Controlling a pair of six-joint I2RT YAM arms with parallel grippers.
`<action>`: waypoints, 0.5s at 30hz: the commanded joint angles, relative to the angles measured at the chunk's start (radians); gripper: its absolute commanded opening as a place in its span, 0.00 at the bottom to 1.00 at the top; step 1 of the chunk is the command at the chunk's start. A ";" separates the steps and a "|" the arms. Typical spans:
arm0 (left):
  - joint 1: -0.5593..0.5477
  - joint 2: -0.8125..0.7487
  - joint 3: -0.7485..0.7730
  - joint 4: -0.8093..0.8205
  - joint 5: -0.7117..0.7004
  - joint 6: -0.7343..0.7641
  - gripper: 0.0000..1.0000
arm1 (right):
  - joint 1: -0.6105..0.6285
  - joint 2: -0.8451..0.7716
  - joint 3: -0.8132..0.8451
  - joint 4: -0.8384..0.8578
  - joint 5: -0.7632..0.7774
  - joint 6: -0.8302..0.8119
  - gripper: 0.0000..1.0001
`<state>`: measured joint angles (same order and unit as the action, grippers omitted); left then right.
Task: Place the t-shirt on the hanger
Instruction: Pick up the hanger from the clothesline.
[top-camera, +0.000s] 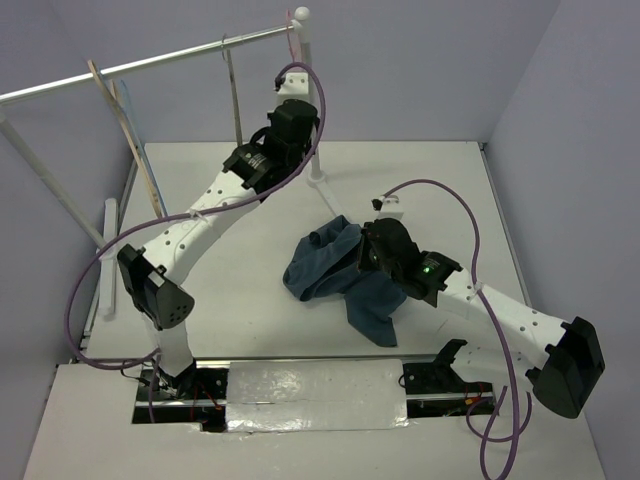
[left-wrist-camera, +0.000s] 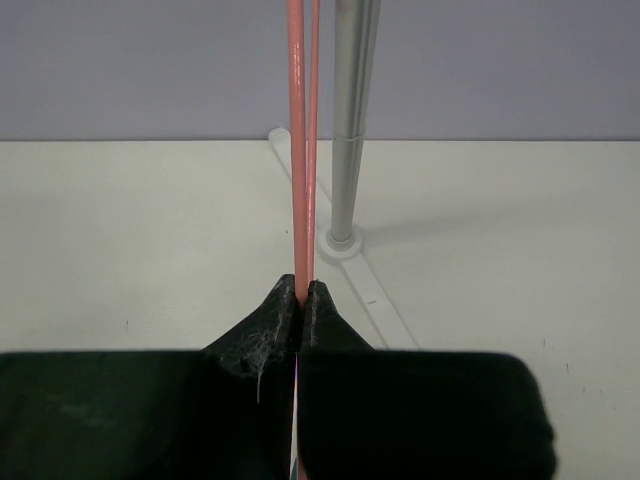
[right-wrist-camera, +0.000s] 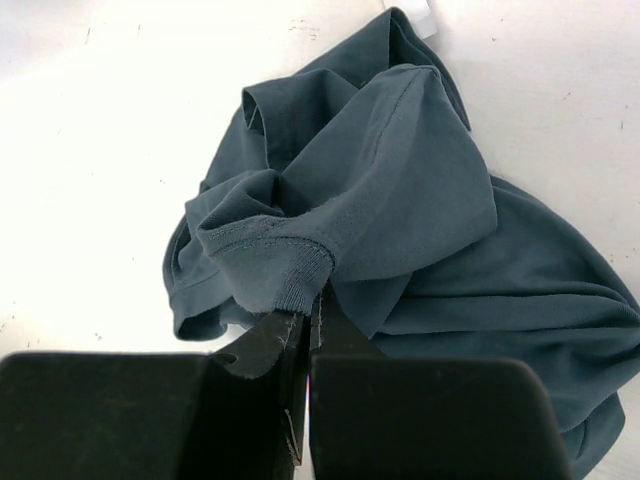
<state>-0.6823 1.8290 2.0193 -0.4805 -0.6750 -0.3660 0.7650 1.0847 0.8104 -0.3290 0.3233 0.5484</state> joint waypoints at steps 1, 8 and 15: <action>-0.003 -0.079 0.016 -0.016 -0.011 0.015 0.00 | -0.003 -0.019 0.001 0.044 0.002 -0.016 0.00; -0.005 -0.172 -0.117 -0.017 0.035 0.025 0.00 | -0.003 -0.016 0.003 0.041 0.010 -0.013 0.00; -0.010 -0.296 -0.275 0.013 0.117 0.041 0.00 | -0.003 -0.016 0.004 0.036 0.013 -0.013 0.00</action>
<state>-0.6842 1.5970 1.7638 -0.5163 -0.6079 -0.3618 0.7650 1.0847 0.8104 -0.3286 0.3244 0.5484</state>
